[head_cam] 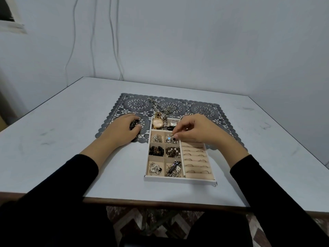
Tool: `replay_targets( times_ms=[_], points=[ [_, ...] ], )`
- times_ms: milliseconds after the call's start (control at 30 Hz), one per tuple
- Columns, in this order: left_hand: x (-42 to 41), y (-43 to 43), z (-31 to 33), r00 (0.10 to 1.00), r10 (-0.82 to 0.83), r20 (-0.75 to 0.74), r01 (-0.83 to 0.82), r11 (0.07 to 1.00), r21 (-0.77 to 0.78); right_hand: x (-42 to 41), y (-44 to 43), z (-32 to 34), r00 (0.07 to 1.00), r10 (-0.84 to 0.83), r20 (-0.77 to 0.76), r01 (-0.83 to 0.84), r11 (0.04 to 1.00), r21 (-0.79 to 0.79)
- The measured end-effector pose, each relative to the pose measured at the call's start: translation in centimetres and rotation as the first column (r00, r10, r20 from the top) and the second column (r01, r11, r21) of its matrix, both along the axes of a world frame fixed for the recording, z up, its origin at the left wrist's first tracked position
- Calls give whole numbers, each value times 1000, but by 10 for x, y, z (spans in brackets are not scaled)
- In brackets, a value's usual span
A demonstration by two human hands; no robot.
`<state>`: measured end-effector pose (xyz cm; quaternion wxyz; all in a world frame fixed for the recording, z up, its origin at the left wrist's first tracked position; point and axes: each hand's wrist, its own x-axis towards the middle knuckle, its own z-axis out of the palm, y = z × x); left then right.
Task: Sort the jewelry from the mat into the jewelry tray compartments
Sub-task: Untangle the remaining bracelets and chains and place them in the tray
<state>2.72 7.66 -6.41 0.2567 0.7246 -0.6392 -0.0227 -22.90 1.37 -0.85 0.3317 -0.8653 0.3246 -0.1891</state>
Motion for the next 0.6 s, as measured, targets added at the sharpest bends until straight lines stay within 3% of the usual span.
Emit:
replay_targets(
  times_ms=[300, 600],
  points=[
    [-1, -1, 0, 1000, -7, 4, 7, 1000, 3, 1, 0, 1, 998, 39, -45, -39, 999, -4],
    [8, -16, 3, 999, -27, 22, 26, 998, 50, -19, -29, 2, 981, -125, 147, 121, 992, 37]
  ],
)
